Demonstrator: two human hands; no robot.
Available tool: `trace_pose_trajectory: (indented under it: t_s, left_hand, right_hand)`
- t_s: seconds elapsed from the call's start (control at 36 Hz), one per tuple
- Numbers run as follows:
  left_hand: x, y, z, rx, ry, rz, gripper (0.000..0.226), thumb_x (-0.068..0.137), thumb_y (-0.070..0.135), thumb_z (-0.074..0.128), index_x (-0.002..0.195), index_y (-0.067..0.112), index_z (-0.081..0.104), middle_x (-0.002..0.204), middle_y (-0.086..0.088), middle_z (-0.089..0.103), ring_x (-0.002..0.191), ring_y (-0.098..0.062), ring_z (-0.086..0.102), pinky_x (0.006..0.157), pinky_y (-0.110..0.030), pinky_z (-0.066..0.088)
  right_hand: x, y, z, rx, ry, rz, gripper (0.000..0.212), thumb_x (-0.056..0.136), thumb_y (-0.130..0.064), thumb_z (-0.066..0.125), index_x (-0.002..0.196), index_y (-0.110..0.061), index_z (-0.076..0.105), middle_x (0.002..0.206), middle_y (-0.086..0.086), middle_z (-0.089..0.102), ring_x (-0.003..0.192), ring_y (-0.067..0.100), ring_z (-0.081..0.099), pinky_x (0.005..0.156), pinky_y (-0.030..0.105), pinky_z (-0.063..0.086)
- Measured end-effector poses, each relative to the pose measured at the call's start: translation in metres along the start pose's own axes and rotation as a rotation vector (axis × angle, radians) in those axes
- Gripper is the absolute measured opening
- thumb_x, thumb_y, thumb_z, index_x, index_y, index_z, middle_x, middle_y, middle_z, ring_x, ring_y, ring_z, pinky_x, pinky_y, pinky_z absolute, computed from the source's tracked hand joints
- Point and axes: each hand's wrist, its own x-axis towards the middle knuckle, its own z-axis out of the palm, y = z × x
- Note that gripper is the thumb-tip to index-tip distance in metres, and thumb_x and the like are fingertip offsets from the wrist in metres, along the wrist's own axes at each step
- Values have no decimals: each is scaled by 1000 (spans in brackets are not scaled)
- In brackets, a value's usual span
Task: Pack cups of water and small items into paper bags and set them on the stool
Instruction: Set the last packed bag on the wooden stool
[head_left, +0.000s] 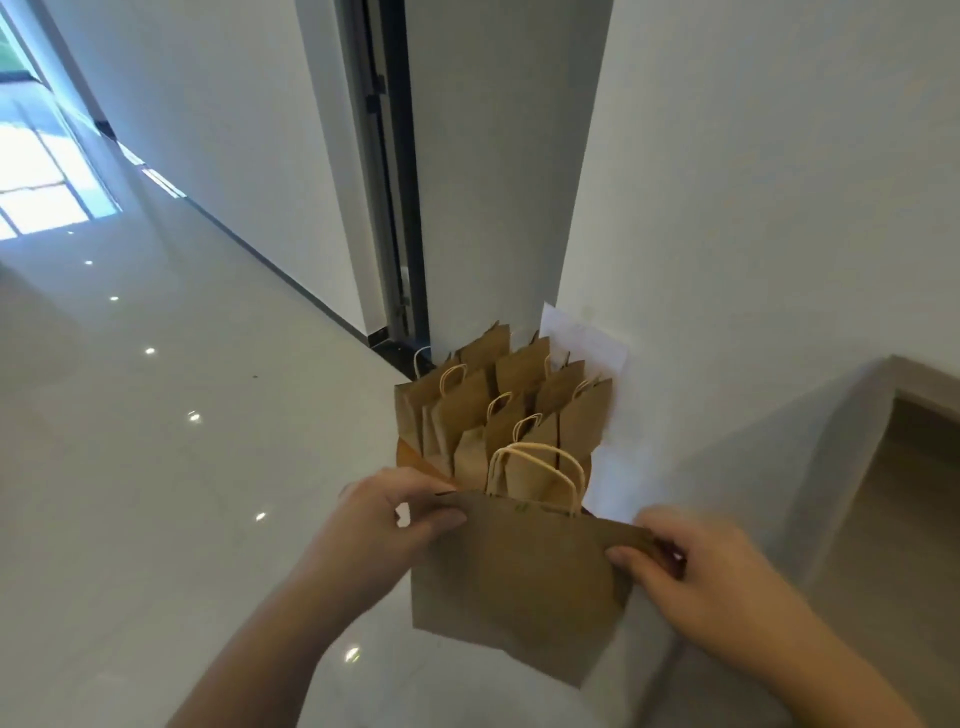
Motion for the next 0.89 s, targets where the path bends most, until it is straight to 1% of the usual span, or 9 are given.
trace_pose_trajectory:
  t_s: [0.06, 0.14, 0.28, 0.42, 0.5, 0.61, 0.69, 0.81, 0.89]
  left_hand:
    - [16, -27, -7, 58, -4, -44, 14, 94, 39, 73, 96, 53, 70, 95, 32, 65, 97, 0, 58, 86, -24, 49]
    - [44, -63, -15, 139, -20, -87, 11, 94, 39, 74, 103, 46, 77, 95, 31, 65, 97, 0, 56, 90, -30, 50]
    - [106, -117, -17, 365, -122, -109, 19, 99, 40, 65, 113, 39, 78, 103, 25, 68, 103, -4, 54, 99, -28, 47]
    - [177, -173, -8, 458, -193, -157, 17, 100, 40, 65, 111, 42, 77, 104, 26, 67, 106, -3, 51, 99, -25, 46]
    - [214, -203, -2, 456, -231, -173, 21, 101, 33, 61, 112, 43, 76, 106, 26, 68, 106, -4, 51, 100, -27, 46]
    - [268, -238, 7, 435, -266, -182, 30, 101, 27, 59, 114, 50, 75, 105, 30, 64, 107, -6, 55, 95, -23, 44]
    - [308, -262, 19, 440, -305, -198, 27, 101, 31, 58, 111, 48, 76, 107, 25, 67, 106, -9, 59, 95, -27, 49]
    - [355, -297, 39, 508, -379, -213, 25, 100, 40, 52, 109, 43, 75, 106, 20, 70, 104, -11, 64, 92, -31, 54]
    - [385, -316, 51, 517, -420, -204, 25, 101, 40, 53, 106, 36, 77, 106, 14, 72, 106, -17, 65, 91, -33, 54]
  right_hand:
    - [25, 0, 27, 33, -71, 70, 25, 98, -35, 73, 74, -41, 67, 82, -28, 63, 83, -3, 58, 67, 11, 45]
    - [65, 6, 64, 66, -81, 151, 18, 98, -40, 71, 84, -29, 71, 77, -12, 65, 83, -2, 60, 64, 14, 49]
    - [135, 20, 116, 69, -79, 207, 22, 98, -44, 69, 82, -30, 69, 77, -8, 66, 75, 9, 63, 74, 32, 59]
    - [204, 37, 160, 90, -133, 248, 21, 100, -43, 67, 83, -30, 67, 79, -9, 62, 75, 7, 61, 70, 26, 55]
    - [237, 44, 181, 138, -139, 331, 23, 102, -39, 65, 89, -21, 68, 81, -2, 64, 77, 12, 63, 73, 31, 55]
    - [280, 52, 202, 183, -109, 397, 20, 103, -39, 65, 88, -26, 69, 78, -8, 65, 75, 8, 62, 68, 20, 50]
    - [311, 65, 223, 204, -101, 445, 24, 102, -35, 66, 81, -27, 70, 71, -9, 64, 70, 6, 62, 68, 28, 53]
    - [350, 84, 253, 250, -76, 557, 30, 102, -36, 65, 73, -29, 66, 66, -7, 62, 68, 12, 60, 60, 25, 42]
    - [376, 96, 276, 289, -83, 628, 24, 104, -36, 63, 84, -28, 73, 72, -10, 63, 72, 12, 61, 66, 27, 47]
